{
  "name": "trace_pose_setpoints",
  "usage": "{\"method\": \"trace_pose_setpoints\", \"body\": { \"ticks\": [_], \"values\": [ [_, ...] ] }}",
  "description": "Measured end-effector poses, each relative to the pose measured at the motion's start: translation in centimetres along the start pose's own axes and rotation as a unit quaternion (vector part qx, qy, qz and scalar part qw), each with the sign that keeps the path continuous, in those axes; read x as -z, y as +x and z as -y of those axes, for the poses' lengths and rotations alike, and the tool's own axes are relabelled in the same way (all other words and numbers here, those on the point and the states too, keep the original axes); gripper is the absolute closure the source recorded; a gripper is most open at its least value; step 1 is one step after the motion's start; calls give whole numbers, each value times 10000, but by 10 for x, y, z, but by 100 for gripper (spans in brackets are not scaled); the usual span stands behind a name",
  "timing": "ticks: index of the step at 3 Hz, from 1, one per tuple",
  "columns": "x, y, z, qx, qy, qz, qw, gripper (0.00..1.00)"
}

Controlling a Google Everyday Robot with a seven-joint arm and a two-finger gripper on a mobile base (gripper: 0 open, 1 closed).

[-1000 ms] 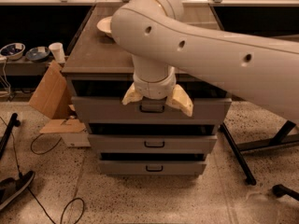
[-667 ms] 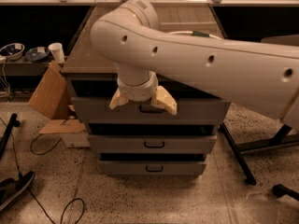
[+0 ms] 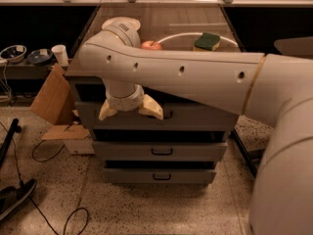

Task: Open top drawer

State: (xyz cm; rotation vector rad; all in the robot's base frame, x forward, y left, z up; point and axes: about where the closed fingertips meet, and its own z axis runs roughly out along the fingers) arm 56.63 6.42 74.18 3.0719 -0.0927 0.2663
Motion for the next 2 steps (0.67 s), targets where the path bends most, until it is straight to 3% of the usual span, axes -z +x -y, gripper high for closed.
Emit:
{"method": "trace_pose_setpoints", "body": {
  "ticks": [1, 2],
  "values": [
    [-21, 20, 6, 76, 124, -51, 9999, 0],
    [-41, 40, -7, 78, 183, -40, 9998, 0]
  ]
}}
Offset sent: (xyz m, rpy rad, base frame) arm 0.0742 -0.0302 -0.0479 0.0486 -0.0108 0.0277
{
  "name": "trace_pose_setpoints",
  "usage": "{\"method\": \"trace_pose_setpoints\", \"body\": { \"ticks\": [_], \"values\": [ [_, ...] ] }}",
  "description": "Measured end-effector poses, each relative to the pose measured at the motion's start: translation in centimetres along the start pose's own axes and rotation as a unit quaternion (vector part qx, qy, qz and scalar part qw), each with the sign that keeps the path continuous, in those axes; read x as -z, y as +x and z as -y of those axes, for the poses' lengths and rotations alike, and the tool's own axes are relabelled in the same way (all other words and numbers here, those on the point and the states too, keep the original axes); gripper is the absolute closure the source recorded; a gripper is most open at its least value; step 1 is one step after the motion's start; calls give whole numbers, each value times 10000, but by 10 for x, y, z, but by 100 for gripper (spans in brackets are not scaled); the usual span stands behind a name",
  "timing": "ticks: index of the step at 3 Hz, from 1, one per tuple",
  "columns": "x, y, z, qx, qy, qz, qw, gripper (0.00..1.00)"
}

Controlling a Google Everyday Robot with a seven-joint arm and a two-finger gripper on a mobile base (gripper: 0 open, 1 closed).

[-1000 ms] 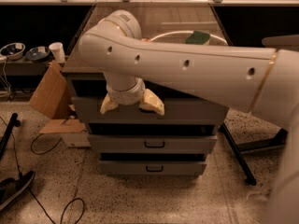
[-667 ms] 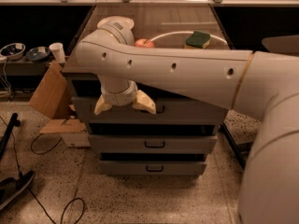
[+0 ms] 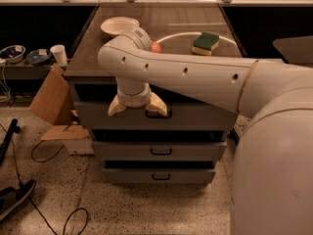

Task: Open top drawer

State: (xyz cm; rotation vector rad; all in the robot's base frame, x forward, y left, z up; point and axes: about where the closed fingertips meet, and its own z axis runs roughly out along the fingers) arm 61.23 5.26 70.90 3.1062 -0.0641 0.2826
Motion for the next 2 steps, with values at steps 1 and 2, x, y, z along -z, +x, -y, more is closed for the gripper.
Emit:
{"method": "trace_pose_setpoints", "body": {
  "ticks": [1, 2],
  "values": [
    [-19, 10, -17, 22, 74, 37, 10000, 0],
    [-47, 18, -36, 117, 245, 93, 9996, 0]
  ]
}}
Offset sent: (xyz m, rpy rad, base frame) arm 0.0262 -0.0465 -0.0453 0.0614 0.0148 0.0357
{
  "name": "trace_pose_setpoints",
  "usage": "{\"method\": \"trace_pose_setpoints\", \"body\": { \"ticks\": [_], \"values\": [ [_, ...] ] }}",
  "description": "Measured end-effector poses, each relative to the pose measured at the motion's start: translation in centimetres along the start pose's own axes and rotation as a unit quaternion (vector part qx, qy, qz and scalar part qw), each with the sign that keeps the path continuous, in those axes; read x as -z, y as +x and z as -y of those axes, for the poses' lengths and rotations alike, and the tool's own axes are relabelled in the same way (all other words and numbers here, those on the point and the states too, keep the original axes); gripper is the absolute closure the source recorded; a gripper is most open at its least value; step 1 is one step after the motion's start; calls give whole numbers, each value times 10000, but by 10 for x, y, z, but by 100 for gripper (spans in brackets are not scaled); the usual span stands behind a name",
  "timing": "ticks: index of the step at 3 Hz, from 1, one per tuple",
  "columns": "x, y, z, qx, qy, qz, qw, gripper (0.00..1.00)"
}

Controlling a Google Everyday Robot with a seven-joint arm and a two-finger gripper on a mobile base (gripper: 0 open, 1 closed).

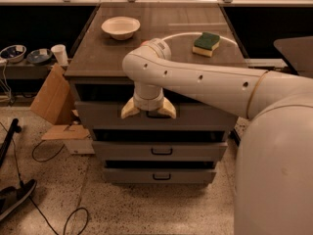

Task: Open top drawer

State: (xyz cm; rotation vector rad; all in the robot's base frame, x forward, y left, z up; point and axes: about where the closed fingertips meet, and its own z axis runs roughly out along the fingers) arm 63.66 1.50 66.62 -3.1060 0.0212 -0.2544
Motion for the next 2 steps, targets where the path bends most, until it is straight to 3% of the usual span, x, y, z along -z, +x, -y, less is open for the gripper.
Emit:
{"method": "trace_pose_setpoints", "body": {
  "ticks": [2],
  "values": [
    [-13, 11, -12, -55, -25, -21, 10000, 0]
  ]
}}
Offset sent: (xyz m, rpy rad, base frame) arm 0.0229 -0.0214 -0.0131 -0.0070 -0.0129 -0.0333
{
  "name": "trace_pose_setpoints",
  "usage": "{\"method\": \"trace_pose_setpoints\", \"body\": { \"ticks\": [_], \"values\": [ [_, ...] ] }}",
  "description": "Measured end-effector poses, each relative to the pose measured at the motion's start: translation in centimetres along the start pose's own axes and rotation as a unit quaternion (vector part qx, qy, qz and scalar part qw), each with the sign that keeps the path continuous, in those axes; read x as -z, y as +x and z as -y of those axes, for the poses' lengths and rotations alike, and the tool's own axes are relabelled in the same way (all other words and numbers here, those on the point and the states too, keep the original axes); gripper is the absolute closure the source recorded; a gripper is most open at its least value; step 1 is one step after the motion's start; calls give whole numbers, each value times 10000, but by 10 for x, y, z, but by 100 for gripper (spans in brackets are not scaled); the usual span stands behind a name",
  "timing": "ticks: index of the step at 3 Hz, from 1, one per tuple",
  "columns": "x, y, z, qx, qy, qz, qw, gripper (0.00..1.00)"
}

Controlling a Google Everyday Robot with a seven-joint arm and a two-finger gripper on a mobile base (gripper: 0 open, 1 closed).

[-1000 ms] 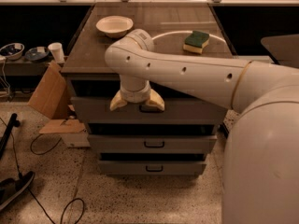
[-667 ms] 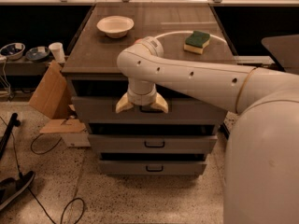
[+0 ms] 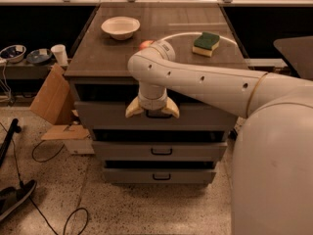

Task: Open top drawer

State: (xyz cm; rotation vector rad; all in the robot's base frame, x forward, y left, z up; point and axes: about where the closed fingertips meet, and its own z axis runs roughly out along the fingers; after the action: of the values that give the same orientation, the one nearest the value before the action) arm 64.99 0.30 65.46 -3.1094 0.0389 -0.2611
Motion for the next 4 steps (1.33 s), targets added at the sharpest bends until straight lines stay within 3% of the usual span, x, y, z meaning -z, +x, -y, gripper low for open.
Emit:
{"method": "trace_pose_setpoints", "body": {
  "ticks": [2, 3, 4],
  "values": [
    [-8, -2, -18, -134, -51, 48, 9999, 2],
    [-9, -3, -20, -135, -47, 53, 9999, 24],
    [-7, -8, -15, 1, 58, 1, 10000, 56]
  ]
}}
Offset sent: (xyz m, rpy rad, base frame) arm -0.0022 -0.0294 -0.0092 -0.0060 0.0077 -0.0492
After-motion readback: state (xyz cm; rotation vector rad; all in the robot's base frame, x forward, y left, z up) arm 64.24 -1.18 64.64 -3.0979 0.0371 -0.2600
